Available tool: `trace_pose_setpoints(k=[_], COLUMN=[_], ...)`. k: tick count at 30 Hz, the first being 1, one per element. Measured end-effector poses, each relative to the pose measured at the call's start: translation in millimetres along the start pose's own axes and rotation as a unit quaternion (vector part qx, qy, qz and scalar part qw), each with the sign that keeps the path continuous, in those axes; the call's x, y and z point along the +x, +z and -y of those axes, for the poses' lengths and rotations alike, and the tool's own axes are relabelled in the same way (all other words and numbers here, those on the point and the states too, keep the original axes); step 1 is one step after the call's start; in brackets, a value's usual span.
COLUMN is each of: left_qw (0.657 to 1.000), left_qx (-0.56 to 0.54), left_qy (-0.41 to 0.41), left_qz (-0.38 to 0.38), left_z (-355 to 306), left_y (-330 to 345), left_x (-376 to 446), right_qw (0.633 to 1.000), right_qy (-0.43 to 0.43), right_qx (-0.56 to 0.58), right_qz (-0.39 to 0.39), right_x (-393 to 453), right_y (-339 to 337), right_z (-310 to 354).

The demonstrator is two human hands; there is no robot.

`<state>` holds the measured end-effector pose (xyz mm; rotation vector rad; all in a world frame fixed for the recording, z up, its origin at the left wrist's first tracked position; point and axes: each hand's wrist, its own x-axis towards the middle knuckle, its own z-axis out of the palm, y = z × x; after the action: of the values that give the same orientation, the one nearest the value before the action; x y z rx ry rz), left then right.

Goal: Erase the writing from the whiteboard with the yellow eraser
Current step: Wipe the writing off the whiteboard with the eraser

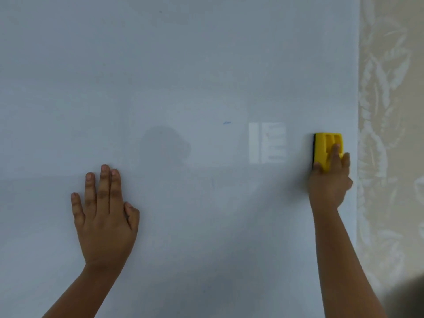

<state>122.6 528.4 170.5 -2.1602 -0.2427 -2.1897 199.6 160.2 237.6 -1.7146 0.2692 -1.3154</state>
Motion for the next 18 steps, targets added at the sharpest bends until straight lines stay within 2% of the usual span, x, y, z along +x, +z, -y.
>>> trace_pose_setpoints(k=[3,5,7,9,12,14,16,18], left_qw=[1.000,1.000,1.000,1.000,1.000,1.000,1.000,1.000], left_qx=[-0.006,-0.007,-0.010,-0.008,-0.008,-0.005,-0.004,-0.005], left_qy=[-0.002,-0.003,-0.003,-0.004,-0.007,-0.004,-0.001,0.000], left_qz=[-0.001,0.002,-0.001,0.001,0.009,0.013,0.017,0.019], left_z=[0,1,0,0,0,0,1,1], left_y=[1,1,1,0,0,0,-1,-3], left_x=[0,-1,0,1,-1,-1,-1,-1], right_qw=[0.994,0.998,0.997,0.993,1.000,0.996,0.996,0.999], right_qy=[-0.106,-0.047,0.077,0.116,-0.008,-0.087,-0.083,-0.004], right_qx=[-0.014,-0.030,-0.001,0.017,0.011,-0.009,-0.020,-0.001], right_qz=[0.021,0.033,0.033,0.028,0.028,0.033,0.033,0.035], right_x=[-20,-13,13,32,8,-19,-27,-16], right_y=[5,-1,-10,-11,1,6,3,-1], right_z=[3,-8,-9,7,35,29,11,5])
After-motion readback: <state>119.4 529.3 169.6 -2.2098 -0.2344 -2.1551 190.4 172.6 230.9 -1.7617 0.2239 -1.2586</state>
